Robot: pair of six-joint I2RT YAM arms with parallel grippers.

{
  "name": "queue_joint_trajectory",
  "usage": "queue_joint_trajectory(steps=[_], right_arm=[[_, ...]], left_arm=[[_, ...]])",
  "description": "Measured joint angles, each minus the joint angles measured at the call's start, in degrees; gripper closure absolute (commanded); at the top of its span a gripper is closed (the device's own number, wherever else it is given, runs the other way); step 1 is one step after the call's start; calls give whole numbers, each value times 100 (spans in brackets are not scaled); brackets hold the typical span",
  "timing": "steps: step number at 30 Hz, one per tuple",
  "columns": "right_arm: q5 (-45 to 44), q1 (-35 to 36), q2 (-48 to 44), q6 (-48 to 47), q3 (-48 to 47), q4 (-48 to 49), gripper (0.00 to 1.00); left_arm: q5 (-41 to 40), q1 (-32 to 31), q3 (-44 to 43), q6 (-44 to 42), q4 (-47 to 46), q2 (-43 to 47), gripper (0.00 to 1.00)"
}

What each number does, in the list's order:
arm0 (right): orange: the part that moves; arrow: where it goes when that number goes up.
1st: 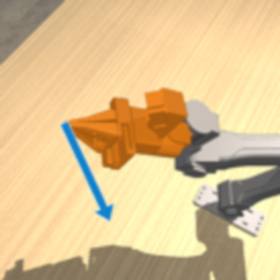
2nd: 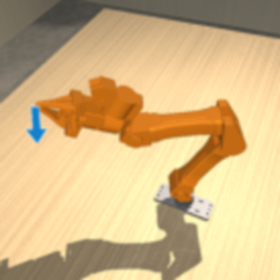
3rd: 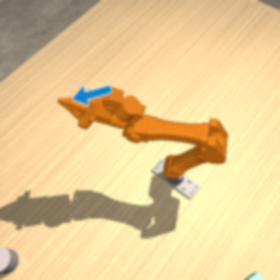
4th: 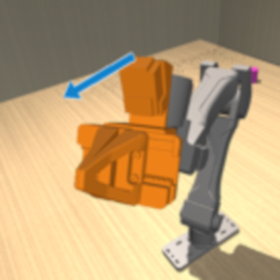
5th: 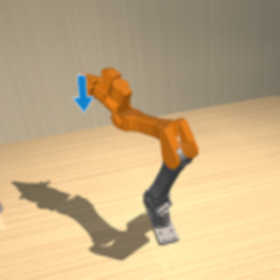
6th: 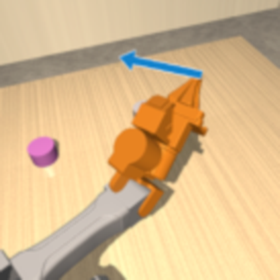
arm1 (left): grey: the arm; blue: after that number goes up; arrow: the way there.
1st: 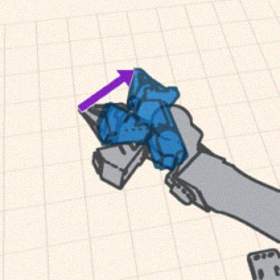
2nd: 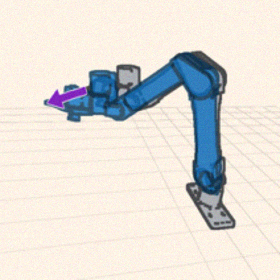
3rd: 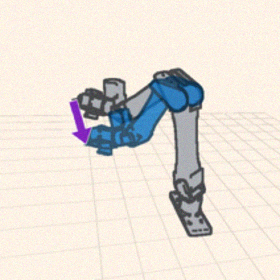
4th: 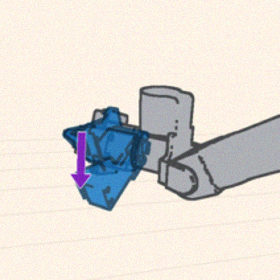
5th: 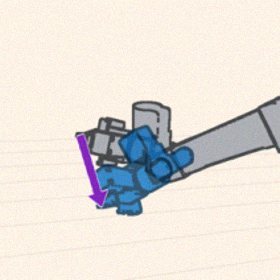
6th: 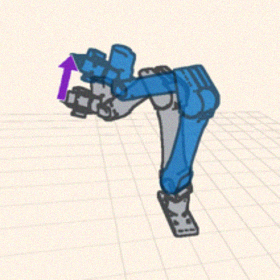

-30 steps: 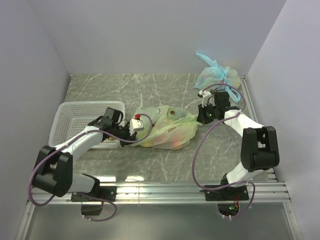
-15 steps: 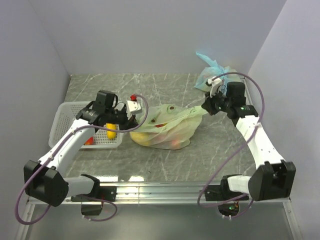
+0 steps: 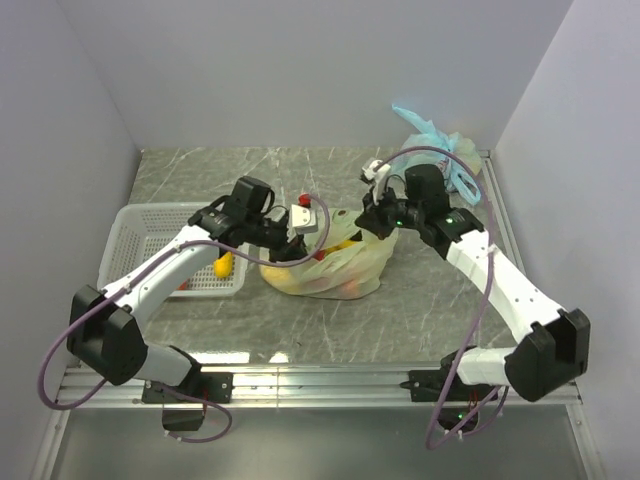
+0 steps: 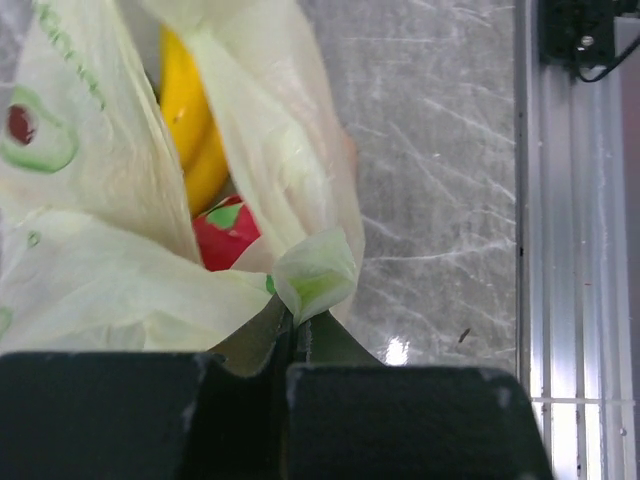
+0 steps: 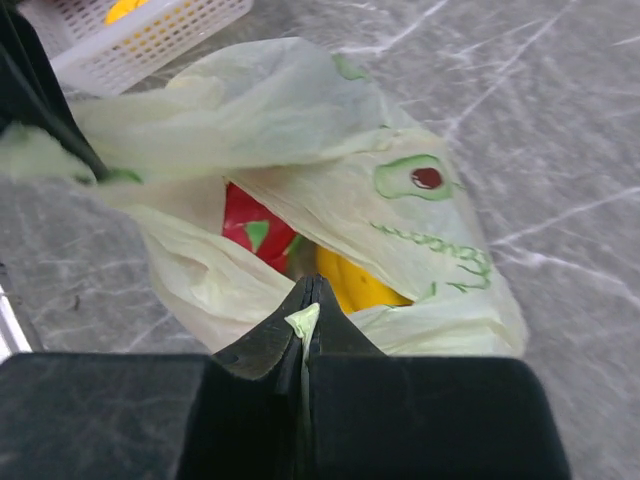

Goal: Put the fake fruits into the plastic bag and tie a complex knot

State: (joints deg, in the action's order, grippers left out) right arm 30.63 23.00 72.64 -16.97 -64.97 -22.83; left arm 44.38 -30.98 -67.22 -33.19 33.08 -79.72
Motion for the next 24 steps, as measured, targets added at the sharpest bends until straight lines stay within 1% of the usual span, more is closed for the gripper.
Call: queue_joint_trajectory(steps=[6,9,10,12,13,15,16,18,21,24], right_arm=[[48,354,758,538,-496,245,100],[162,470,968,839,-761,389,100],[225,494,1021,970,-855,428,98],[356,516,1117,1202,-1016,549,79],[435,527,1163,1314,-1093,592,54],[492,529,1193,1416,-1145,638,36],[501,522,1180,1425,-1141,647,22],[533,439,1056,1408,-997,774,14],[675,31,479,1331,-404,868,11],[960,-732,-341,1261,208,1132,3]], left_arm=[[260,-291,0,2,-118,-181,100],[431,-326,2,7,-162,-181,99],[470,-330,4,35,-210,-181,99],[533,-334,24,116,-299,-181,99],[549,-332,37,164,-352,-181,99],[560,-332,46,291,-398,-181,99],[579,-332,46,343,-420,-181,100],[610,-315,46,439,-483,-181,99],[691,-258,46,549,-520,-181,99],[732,-208,46,612,-549,-181,99]])
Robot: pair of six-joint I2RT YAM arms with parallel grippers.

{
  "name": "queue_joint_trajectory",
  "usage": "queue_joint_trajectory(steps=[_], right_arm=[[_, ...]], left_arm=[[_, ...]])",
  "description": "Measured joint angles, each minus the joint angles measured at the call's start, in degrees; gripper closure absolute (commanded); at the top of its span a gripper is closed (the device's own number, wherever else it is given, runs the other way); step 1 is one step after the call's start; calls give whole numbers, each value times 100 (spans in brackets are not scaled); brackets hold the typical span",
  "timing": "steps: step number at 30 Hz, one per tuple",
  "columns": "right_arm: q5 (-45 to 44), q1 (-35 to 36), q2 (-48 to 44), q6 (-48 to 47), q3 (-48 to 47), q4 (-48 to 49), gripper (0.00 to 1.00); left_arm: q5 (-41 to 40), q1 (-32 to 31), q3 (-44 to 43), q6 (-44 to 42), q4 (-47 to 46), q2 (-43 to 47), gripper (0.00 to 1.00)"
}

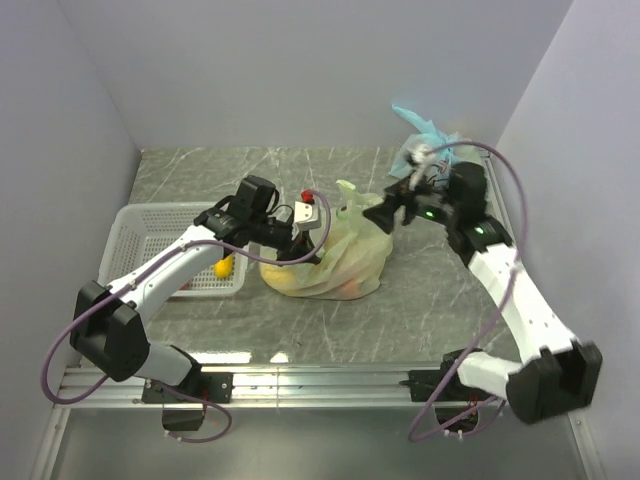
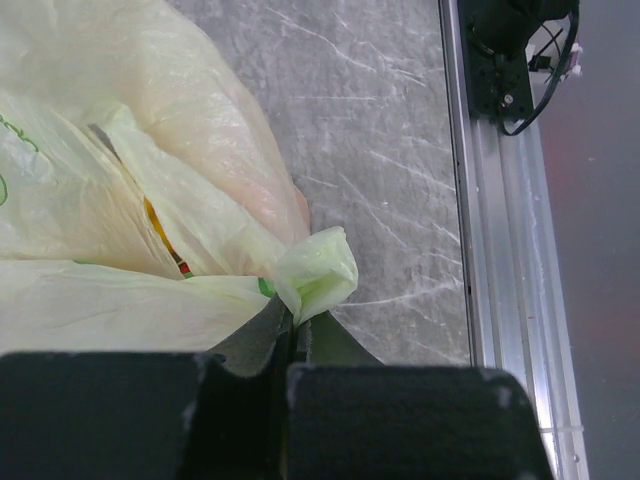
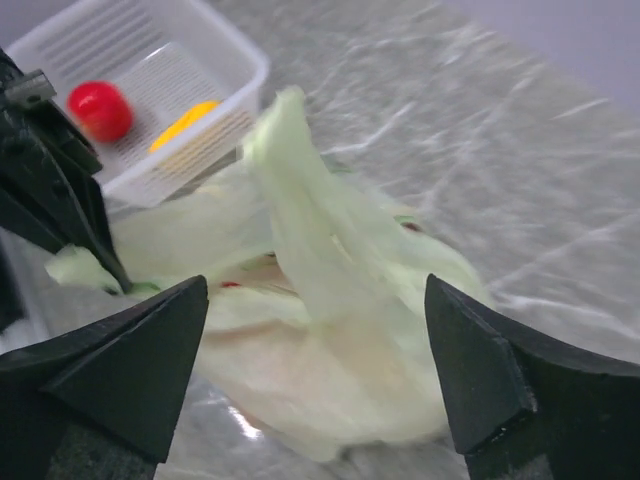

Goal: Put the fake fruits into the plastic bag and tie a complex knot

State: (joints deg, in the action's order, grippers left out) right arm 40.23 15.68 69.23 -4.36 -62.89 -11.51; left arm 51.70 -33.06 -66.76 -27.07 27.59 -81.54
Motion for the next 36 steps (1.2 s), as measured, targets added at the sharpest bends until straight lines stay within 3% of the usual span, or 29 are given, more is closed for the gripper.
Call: queue_joint_trajectory(steps=[4,11,21,30,32,33,35,36], right_arm=[[313,-754,-1165,-426,765,455,0],[990,-861,-1923,-1663,1685,1137,0],[1379,-861,-396,-1908,2074,2778,0],[1698,-474,616,-2465,1414,3040,0],[1725,-361,831,-2658,1220,2905,8],[1731,-313,933,-2756,1132,2822,29],[1744,-232,1123,-2944,957,2640,53],[1746,-203,1215,-2981,870,2516,81]], left_arm=[[17,22,0,59,-13,0,99],[59,37,-17,61,74,-37,99],[94,42,-192,-13,269,-127,100],[103,63,-271,-87,459,-308,100],[120,85,-289,-87,468,-313,99],[138,98,-299,-85,470,-313,99],[162,120,-326,-70,466,-313,100],[175,131,-337,-66,455,-313,100]])
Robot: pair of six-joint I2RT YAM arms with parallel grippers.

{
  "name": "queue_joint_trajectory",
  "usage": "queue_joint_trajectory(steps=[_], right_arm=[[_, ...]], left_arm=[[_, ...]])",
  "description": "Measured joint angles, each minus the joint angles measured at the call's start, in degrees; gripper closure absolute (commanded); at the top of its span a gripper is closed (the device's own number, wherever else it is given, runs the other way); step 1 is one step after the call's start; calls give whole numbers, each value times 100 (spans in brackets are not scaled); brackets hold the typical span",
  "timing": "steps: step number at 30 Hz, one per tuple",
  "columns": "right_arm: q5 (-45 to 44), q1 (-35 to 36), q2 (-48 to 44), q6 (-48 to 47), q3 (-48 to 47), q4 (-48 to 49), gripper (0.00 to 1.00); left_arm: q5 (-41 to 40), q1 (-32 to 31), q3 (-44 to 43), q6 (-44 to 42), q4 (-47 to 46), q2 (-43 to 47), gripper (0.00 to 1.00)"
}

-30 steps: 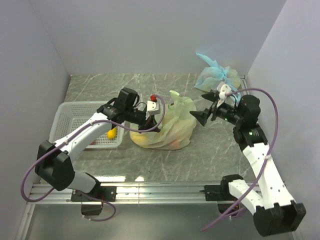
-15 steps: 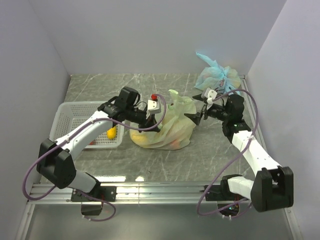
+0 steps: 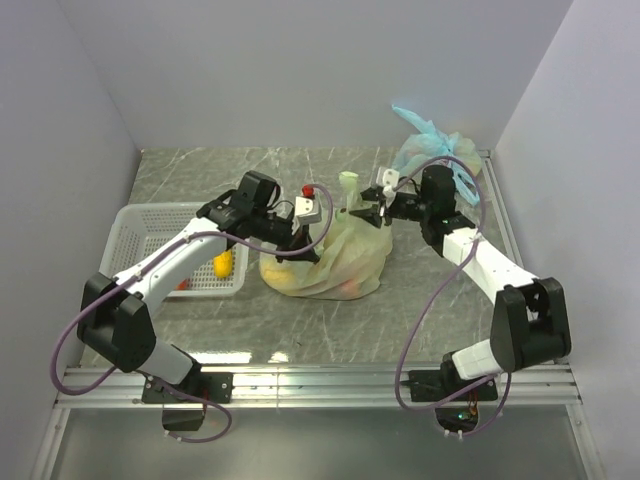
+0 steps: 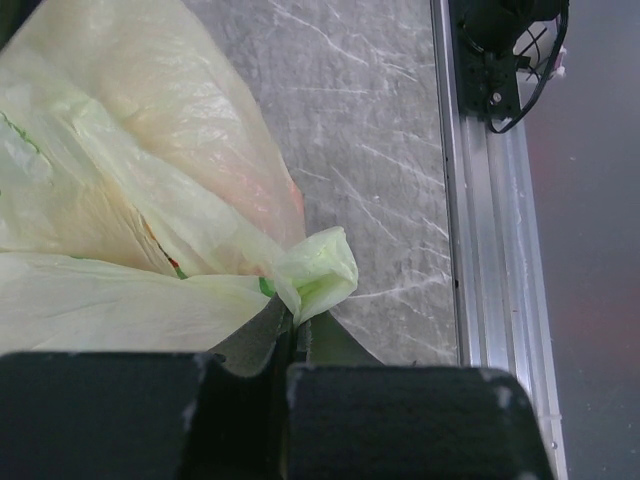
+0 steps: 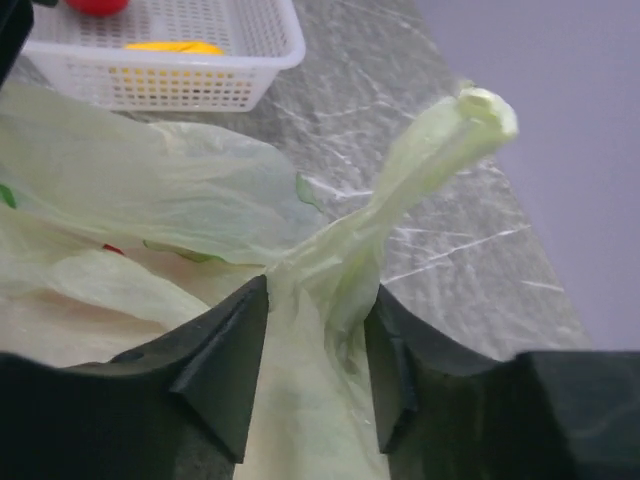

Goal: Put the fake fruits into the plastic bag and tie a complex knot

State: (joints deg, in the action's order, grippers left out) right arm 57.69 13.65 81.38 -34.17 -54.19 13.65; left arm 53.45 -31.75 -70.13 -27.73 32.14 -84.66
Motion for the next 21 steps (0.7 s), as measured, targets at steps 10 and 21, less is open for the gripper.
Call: queue_joint_trajectory(steps=[10,21], right_arm=[[214,299,278,562,-575,-833,100],[546,754,81,-234,-688,-2496,100]], left_arm=[[179,15,-479,522,-769,44,99],[273,20,-1058,1003,-1499,-553,62]])
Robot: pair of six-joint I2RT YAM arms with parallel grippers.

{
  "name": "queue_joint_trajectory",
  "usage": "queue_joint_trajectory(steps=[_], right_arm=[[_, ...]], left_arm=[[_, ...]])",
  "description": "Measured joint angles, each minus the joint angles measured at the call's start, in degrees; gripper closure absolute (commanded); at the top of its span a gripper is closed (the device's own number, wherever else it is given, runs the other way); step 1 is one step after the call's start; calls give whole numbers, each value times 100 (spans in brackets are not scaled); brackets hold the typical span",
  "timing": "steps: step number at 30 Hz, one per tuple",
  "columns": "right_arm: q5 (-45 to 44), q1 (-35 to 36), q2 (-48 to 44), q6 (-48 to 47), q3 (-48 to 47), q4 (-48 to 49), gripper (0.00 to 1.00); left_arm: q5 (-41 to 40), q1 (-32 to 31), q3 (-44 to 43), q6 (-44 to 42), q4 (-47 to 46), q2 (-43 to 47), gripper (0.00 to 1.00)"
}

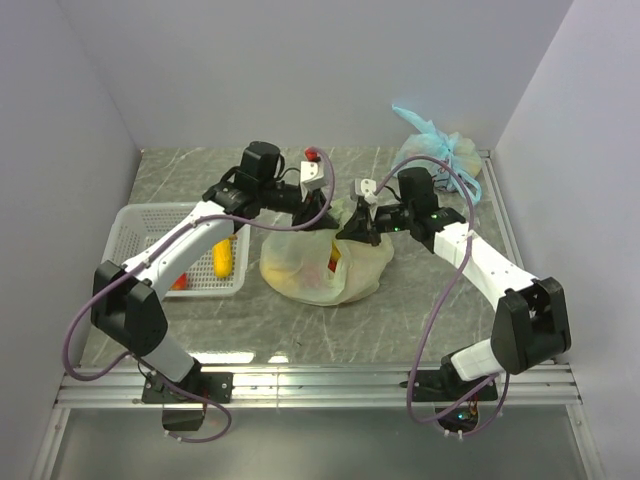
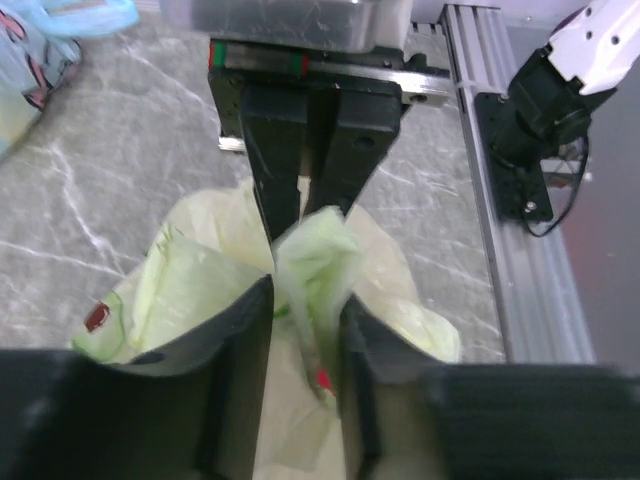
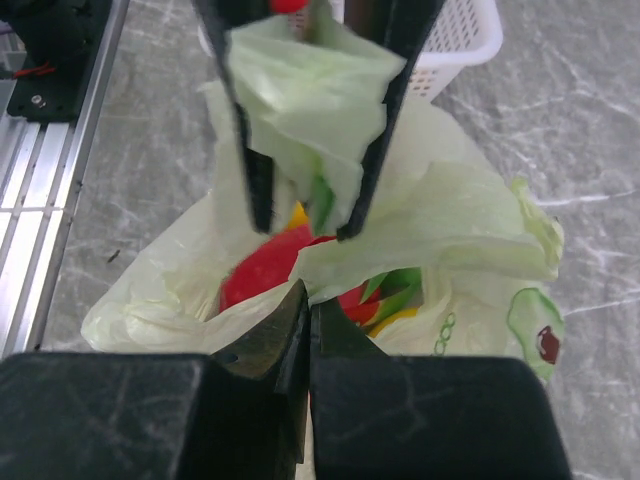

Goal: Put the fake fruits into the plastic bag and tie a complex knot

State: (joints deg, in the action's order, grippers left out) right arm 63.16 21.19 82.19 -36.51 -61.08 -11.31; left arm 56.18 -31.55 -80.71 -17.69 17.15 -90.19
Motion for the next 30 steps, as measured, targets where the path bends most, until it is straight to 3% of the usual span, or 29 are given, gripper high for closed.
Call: queue_joint_trajectory(steps=[1,2,4,7,13,15,16,20,21,24,25,27,28,30], right_arm=[[0,-13,0,-11,0,-50,100],[0,-24,0,-20,0,-81,100],[0,-26,0,-28,0,-120,100],[-4,-46,2,-26,0,-160,100],[-9,-87,42,-94,-144,-317,100],[-13,-107,55,-114,-197,-337,100],[-13,-111,55,-120,-203,-337,100],[-15,-118,55,-153,-205,-354,100],[-17,-118,55,-164,-205,-358,100],[-31,-118,66,-227,-264,-426,100],[-33,-118,68,-243,-280,-435,100],[-35,-120,68,-280,-313,-470,100],[-33,-118,68,-308,-330,-483,100],[-44,-118,68,-367,-352,-501,100]], left_arm=[[-4,9,0,-52,83,0,55],[-7,28,0,-94,160,24,39],[-7,105,35,-120,275,125,26],[-26,398,385,-98,372,608,17],[-133,942,752,-433,667,1600,9],[-105,938,754,-577,750,1672,7],[-90,927,765,-623,761,1665,1],[-107,796,992,-691,621,1541,1],[-162,706,1047,-713,577,1486,3],[-299,389,1117,-807,404,1255,23],[-334,302,1117,-828,334,1167,37],[-361,175,1091,-876,254,966,51],[-361,155,1051,-868,236,863,71],[-348,153,920,-852,216,627,89]])
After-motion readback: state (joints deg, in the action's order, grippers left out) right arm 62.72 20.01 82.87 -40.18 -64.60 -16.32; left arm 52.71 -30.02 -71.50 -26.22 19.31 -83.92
